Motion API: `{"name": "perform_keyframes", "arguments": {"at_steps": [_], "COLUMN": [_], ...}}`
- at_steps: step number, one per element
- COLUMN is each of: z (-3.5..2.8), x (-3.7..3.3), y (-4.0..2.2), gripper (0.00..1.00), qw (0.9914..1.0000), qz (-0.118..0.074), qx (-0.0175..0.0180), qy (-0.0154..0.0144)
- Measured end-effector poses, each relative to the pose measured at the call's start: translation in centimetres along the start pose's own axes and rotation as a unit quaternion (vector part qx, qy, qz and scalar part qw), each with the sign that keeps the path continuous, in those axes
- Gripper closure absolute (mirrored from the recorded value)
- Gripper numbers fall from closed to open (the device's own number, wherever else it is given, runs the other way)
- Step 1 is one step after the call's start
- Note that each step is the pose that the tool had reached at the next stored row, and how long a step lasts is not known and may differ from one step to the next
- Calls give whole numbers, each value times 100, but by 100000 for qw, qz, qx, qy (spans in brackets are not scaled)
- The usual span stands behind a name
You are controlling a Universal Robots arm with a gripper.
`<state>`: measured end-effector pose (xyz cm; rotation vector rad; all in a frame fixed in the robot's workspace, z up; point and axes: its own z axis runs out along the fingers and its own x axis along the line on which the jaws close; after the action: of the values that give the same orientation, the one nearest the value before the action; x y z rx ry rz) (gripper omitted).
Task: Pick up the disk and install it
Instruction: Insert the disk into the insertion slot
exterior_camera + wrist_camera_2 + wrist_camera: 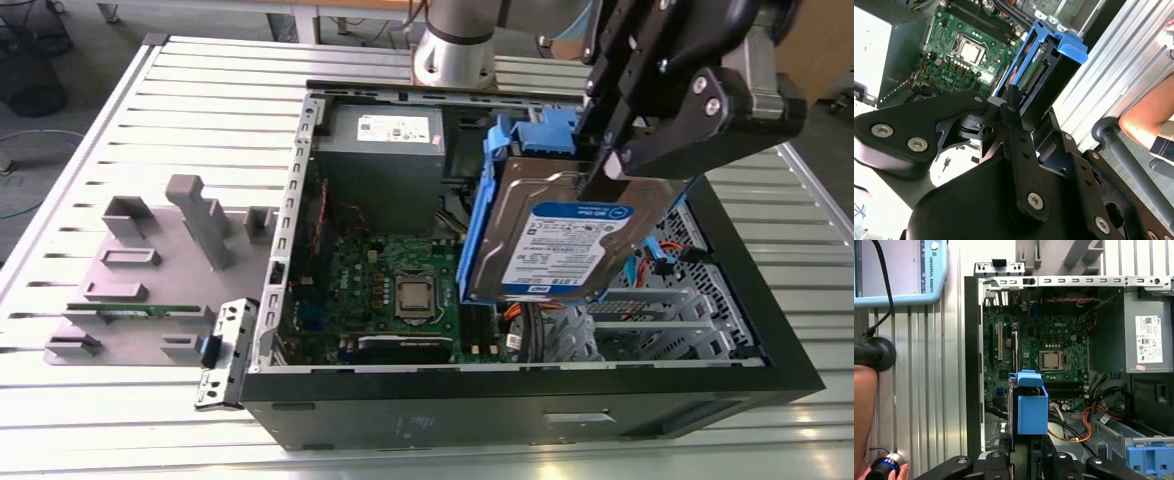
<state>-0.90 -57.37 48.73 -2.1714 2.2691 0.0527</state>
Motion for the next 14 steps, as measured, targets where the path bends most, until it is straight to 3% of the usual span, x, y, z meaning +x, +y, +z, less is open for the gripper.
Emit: {"name": "perform_keyframes", "arguments": {"at_steps": [14], "z": [-12], "x": [-26], "y": [-583], "gripper": [65], "qw": [100000], "qz": [-4], "qx": [-99], "qy": [3]}}
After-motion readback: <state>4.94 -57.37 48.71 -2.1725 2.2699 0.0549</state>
